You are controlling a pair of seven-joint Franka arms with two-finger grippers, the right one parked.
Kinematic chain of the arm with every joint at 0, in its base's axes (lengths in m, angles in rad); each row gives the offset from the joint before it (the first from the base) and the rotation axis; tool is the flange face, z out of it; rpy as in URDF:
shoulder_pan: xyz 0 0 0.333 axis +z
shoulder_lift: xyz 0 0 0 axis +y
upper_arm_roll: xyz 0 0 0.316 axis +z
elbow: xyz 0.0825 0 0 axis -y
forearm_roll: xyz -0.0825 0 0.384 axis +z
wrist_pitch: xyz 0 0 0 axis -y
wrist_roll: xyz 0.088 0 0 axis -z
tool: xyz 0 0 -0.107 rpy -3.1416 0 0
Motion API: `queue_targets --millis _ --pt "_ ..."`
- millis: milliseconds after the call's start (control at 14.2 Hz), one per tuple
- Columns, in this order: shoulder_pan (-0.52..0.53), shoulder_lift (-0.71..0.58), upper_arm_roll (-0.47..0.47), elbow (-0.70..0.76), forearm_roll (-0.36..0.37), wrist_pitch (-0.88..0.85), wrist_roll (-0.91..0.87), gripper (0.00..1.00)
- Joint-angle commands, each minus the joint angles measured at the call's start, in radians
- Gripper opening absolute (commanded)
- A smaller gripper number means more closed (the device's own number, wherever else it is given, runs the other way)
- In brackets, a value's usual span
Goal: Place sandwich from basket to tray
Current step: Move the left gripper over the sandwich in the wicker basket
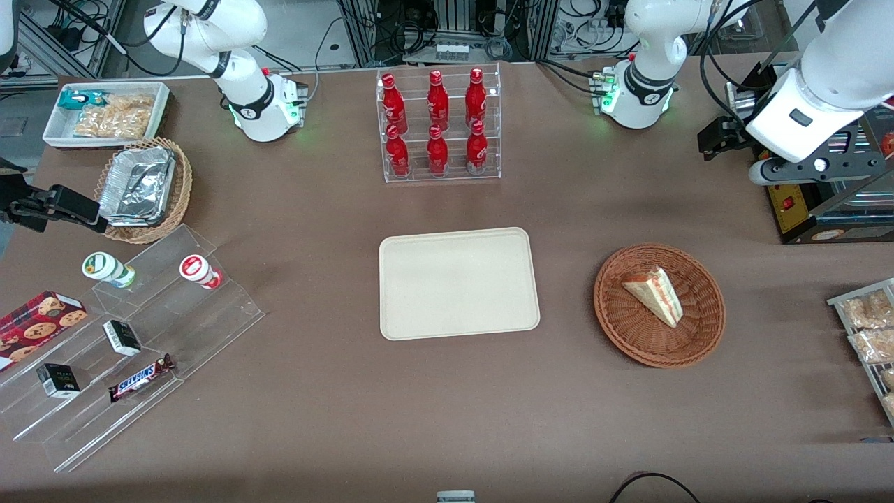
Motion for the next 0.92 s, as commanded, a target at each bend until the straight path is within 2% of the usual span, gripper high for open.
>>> queue_targets --millis 0,282,423,493,704,845 --pt "0.007 0.006 -0.006 0.027 -0.001 -0.014 0.016 1.00" --pt "0.013 0.024 -0.001 0.014 0.015 -0.018 0.007 1.00" --pt "0.012 0.061 -0.001 -0.018 0.101 -0.024 -0.011 1.00" --pt "0.012 0.061 -0.001 -0.067 0.118 -0.003 -0.023 1.00" --pt "0.048 0.067 0.001 -0.194 0.111 0.121 -0.034 1.00" --pt "0.053 0.055 0.001 -0.335 0.106 0.263 -0.049 1.00"
